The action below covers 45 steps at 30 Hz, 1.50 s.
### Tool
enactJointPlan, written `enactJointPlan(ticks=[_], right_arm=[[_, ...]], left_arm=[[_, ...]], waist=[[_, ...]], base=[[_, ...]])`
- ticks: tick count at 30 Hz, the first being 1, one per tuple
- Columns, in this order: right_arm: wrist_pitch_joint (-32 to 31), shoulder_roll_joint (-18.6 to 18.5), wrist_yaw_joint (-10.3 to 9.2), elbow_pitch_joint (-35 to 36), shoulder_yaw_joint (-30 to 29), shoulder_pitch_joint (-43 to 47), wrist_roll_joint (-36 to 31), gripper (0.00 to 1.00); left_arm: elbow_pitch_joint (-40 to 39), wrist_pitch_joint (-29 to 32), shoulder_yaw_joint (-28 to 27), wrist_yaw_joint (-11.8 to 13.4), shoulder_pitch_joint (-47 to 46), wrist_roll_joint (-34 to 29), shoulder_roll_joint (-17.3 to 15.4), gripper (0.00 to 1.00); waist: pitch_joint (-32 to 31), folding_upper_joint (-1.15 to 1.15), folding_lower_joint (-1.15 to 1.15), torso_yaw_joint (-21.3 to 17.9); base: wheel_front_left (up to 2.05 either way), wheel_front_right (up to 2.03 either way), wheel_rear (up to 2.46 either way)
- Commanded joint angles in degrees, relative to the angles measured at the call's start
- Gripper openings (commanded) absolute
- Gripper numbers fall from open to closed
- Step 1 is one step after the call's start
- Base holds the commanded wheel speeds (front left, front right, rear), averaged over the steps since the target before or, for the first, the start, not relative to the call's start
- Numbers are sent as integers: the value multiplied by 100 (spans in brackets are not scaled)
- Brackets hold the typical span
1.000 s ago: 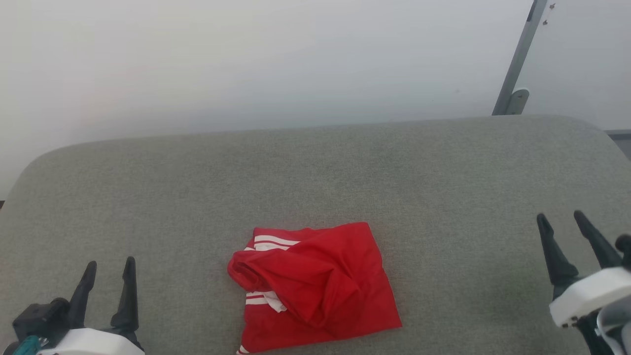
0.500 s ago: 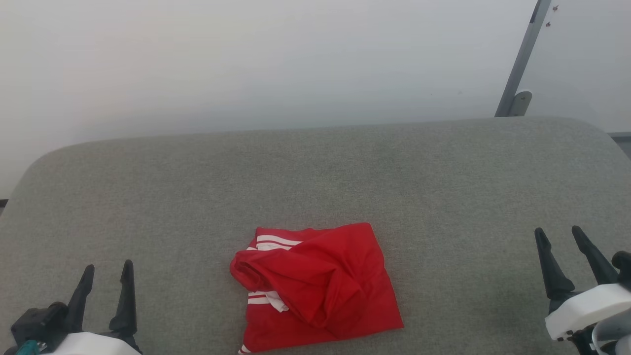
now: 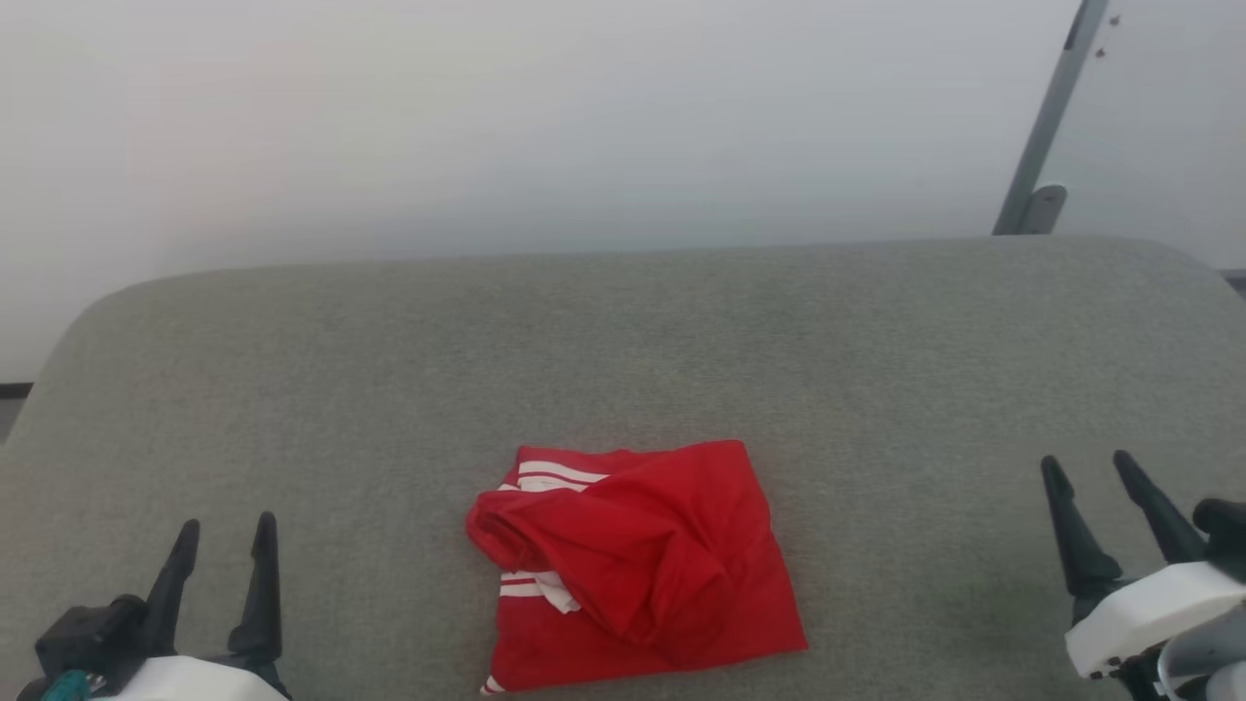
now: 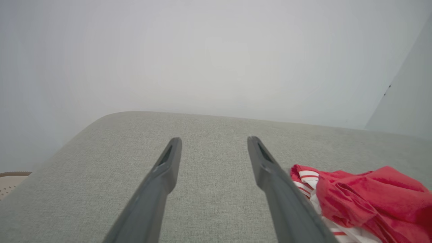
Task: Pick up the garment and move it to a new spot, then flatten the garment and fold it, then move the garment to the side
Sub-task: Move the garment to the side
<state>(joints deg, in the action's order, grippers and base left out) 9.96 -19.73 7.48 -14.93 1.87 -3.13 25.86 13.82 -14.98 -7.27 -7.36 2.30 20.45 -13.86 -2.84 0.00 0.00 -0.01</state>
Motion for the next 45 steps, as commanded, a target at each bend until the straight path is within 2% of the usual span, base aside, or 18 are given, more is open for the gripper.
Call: enactJointPlan(ticks=[1, 14, 22, 31, 35, 40, 41, 42, 45], right_arm=[[-95, 8, 2, 54, 70, 43, 60, 100], [-1408, -201, 2, 119, 1217, -400, 776, 100], [-2676, -437, 2, 49, 1924, -801, 1338, 100], [-4111, -611, 2, -280, 2112, -1308, 1374, 100], [-4848, -521, 2, -469, 2137, -1458, 1483, 100], [-5291, -356, 2, -601, 2190, -1522, 1520, 100], [-5326, -336, 2, -614, 2202, -1535, 1511, 40], [-5314, -320, 2, -595, 2222, -1557, 1468, 0], [-5253, -333, 2, -597, 2190, -1628, 1396, 0]], left_arm=[[-20, -26, 48, -13, 27, -34, -8, 100], [43, -26, 332, -13, -127, -56, -43, 100], [85, -26, 552, -13, -278, -54, -1, 100], [130, -26, 730, -10, -547, -20, 99, 100], [163, -26, 794, -10, -689, -15, 178, 100], [183, -26, 805, -10, -784, -26, 249, 100], [189, -26, 805, -10, -808, -21, 265, 100], [192, -26, 810, -10, -829, -19, 272, 100], [202, -26, 816, -10, -882, -15, 282, 100]], waist=[[17, 0, 0, 83], [188, 0, 0, 628], [407, 0, 0, 1073], [806, 0, 0, 1485], [1031, 0, 0, 1650], [1178, 0, 0, 1739], [1196, 0, 0, 1751], [1210, 0, 0, 1760], [1250, 0, 0, 1770]], base=[[0, 0, 0], [0, 0, 0], [0, 0, 0], [0, 0, 0], [0, 0, 0], [0, 0, 0], [0, 0, 0], [0, 0, 0], [0, 0, 0]])
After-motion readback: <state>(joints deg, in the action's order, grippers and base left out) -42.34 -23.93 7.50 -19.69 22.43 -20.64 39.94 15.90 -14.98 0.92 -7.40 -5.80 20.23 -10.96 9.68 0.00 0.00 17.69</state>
